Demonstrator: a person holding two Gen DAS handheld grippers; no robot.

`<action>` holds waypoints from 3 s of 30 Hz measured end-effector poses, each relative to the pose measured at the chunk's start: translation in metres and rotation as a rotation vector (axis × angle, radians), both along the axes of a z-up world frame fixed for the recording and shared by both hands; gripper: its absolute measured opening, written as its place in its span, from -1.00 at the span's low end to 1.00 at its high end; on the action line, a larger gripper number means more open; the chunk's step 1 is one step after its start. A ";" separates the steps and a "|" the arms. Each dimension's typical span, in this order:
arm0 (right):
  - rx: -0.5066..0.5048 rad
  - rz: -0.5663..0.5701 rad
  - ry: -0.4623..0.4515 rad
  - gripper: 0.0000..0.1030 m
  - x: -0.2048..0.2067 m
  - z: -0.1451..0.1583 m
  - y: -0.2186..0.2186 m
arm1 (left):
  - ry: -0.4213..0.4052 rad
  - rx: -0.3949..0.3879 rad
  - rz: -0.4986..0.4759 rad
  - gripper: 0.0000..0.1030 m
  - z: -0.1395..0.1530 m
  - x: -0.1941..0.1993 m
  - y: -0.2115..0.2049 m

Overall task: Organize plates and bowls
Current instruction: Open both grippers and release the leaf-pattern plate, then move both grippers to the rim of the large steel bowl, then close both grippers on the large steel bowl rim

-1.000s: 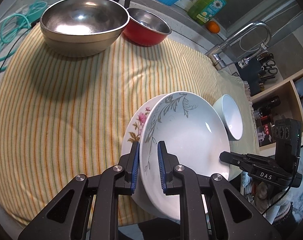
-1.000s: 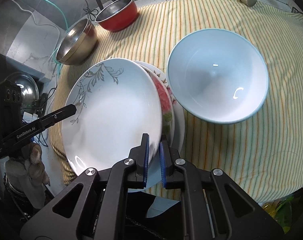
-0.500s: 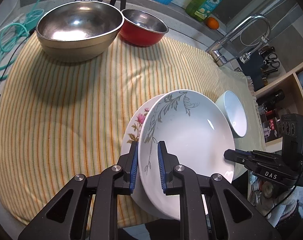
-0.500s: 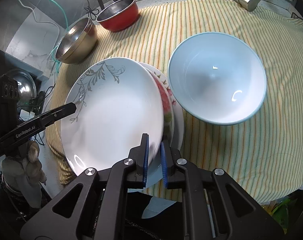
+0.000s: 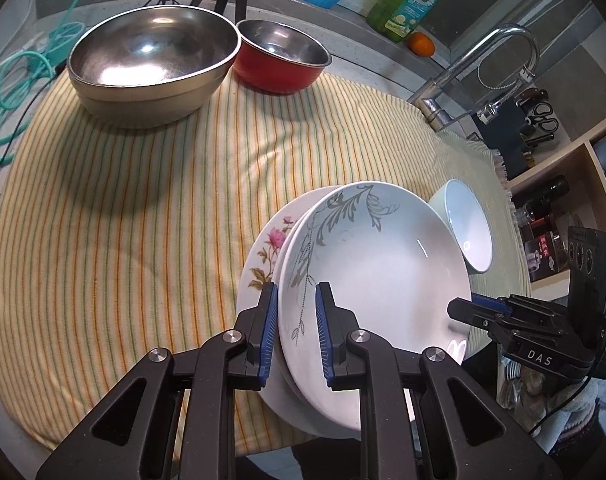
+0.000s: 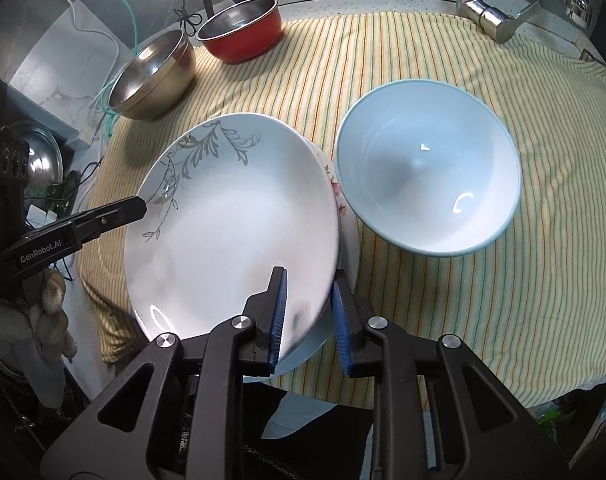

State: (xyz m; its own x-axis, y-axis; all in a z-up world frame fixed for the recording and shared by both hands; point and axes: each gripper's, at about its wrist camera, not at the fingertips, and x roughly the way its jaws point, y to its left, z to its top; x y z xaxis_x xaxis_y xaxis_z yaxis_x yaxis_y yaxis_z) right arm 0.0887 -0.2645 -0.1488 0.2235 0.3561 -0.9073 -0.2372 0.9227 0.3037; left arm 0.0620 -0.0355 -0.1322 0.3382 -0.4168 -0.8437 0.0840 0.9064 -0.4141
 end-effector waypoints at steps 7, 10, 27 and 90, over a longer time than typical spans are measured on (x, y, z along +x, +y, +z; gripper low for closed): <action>-0.019 0.023 -0.001 -0.40 -0.001 0.001 0.006 | -0.007 -0.012 0.012 -0.69 0.005 -0.001 0.006; -0.043 0.037 -0.009 -0.38 -0.002 0.002 0.011 | -0.012 -0.026 0.025 -0.69 0.008 0.000 0.013; 0.135 0.008 -0.127 -0.05 0.008 0.061 0.020 | -0.105 -0.032 0.195 -0.28 0.043 0.021 0.101; 0.340 -0.080 0.139 -0.48 0.167 -0.008 0.194 | -0.005 -0.096 0.146 -0.60 -0.003 0.181 0.185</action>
